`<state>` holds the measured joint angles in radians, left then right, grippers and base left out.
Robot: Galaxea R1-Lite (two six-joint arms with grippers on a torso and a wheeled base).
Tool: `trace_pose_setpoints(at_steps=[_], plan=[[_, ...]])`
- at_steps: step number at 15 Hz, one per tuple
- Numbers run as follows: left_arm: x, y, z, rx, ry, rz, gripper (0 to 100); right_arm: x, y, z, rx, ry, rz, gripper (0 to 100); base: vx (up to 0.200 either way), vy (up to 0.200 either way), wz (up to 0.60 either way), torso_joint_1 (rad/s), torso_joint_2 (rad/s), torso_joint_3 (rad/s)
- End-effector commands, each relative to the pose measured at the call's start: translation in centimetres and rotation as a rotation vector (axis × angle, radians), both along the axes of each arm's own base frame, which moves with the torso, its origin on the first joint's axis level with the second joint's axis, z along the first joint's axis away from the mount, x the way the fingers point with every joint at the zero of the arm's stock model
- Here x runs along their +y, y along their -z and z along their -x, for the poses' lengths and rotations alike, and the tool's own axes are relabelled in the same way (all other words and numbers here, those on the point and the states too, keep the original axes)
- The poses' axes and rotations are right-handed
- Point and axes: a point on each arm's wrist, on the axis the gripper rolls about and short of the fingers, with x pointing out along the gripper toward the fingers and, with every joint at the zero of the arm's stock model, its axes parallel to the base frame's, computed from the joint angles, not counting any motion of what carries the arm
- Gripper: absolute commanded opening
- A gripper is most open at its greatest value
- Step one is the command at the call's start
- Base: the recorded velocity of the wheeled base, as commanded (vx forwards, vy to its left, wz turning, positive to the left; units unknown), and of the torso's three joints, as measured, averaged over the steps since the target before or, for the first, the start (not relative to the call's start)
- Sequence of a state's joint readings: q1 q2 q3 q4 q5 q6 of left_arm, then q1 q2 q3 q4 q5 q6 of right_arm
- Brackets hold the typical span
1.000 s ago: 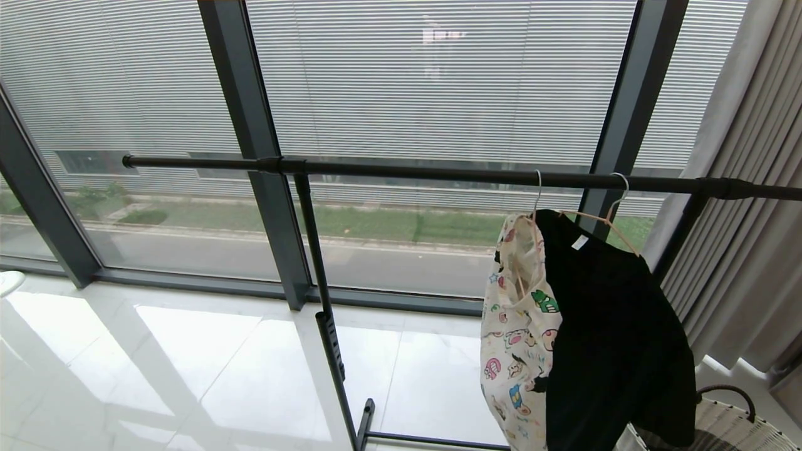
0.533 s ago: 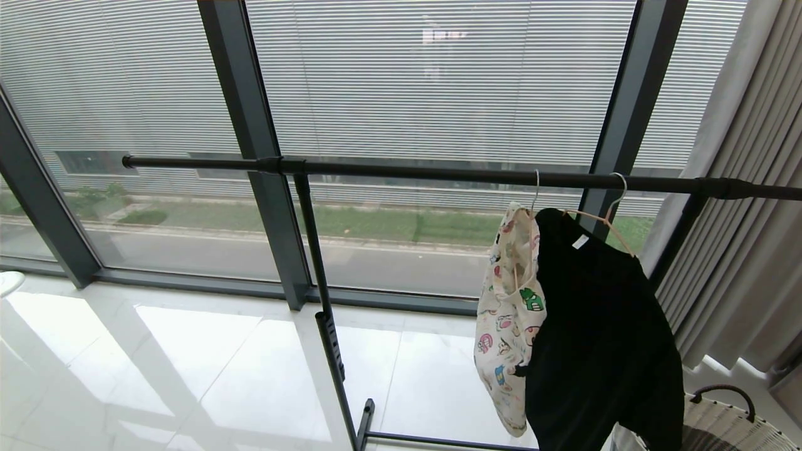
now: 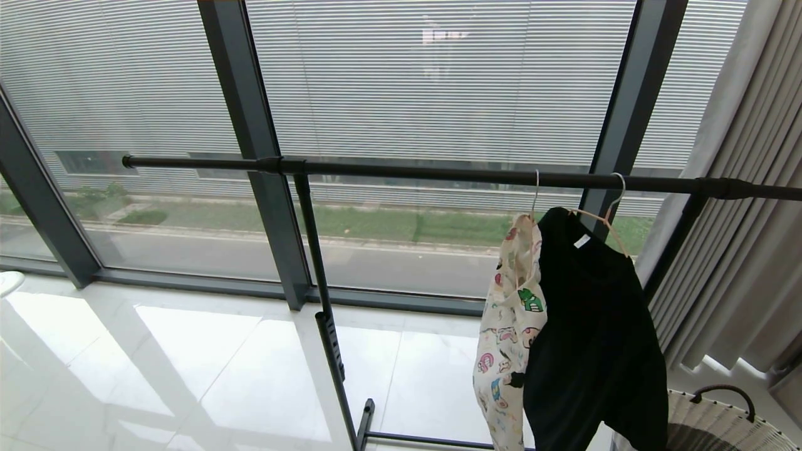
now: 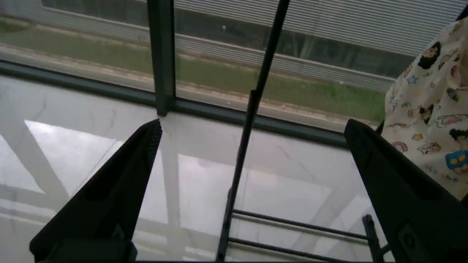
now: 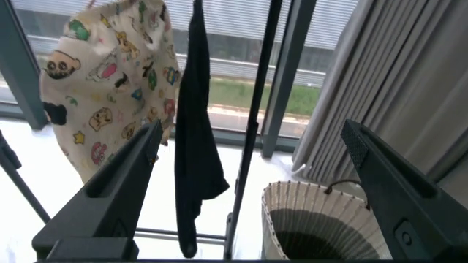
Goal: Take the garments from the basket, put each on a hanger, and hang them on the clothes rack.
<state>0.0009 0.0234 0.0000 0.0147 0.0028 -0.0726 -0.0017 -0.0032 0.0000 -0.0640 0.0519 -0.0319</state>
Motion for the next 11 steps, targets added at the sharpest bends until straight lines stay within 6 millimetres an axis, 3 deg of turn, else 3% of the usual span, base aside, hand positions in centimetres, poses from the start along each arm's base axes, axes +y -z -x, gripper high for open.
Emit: trace_pose_setpoints(at_steps=[1, 11], plan=[[-0.01, 0.04, 0.16, -0.023, -0.006, -0.002, 100, -0.02, 0.11, -0.03, 0.015, 0.011, 0.006, 100, 0.000, 0.000, 0.00, 0.000, 0.00, 0.000], [-0.01, 0.05, 0.16, -0.022, -0.008, 0.047, 100, -0.04, 0.59, -0.05, 0.061, 0.017, 0.003, 100, 0.000, 0.000, 0.00, 0.000, 0.00, 0.000]])
